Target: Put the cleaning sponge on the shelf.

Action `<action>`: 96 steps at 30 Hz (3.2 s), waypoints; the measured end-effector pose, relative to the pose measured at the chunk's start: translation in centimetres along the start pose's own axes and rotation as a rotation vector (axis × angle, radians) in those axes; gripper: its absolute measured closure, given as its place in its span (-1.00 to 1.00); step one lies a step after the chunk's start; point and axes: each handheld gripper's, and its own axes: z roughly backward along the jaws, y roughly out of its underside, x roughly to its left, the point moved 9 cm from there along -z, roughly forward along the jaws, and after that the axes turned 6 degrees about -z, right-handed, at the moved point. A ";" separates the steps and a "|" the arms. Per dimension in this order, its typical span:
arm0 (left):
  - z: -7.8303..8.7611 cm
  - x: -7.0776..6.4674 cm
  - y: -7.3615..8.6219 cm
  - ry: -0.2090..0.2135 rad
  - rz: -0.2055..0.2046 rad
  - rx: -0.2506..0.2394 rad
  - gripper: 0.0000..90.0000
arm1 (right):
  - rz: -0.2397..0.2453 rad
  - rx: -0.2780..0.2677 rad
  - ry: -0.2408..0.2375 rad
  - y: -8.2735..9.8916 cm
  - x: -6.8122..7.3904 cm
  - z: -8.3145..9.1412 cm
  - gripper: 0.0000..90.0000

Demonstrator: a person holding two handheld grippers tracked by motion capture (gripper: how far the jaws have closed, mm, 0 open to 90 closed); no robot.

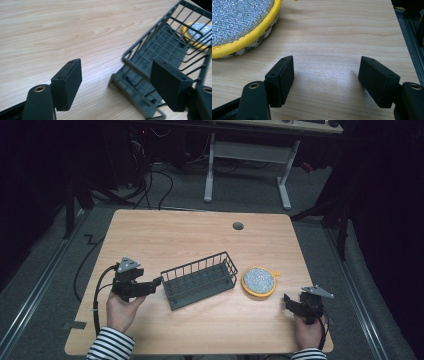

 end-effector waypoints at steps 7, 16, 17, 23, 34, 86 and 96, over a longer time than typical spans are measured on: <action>0.8 2.2 1.8 -0.034 0.051 -0.010 -0.42 | -0.001 0.000 0.000 0.0 0.0 0.0 -0.36; 0.5 3.7 4.1 -0.059 0.074 -0.018 -0.43 | 0.000 0.000 0.000 0.0 0.0 0.0 -0.36; 0.5 3.9 4.3 -0.066 0.079 -0.019 -0.43 | -0.001 0.000 0.000 0.0 0.0 0.0 -0.36; 0.1 5.2 5.9 -0.094 0.107 -0.013 -0.43 | 0.000 0.000 0.000 0.0 0.0 0.0 -0.36; -1.2 7.3 8.5 -0.168 0.155 0.024 -0.42 | -0.005 0.001 0.003 0.0 0.1 0.0 -0.36; -3.2 8.3 10.1 -0.288 0.072 0.082 -0.43 | -0.019 0.061 -0.124 -2.0 2.0 1.2 -0.14; -3.2 8.3 10.1 -0.286 0.071 0.082 -0.43 | 0.004 0.112 -0.182 -4.1 4.5 1.1 -0.19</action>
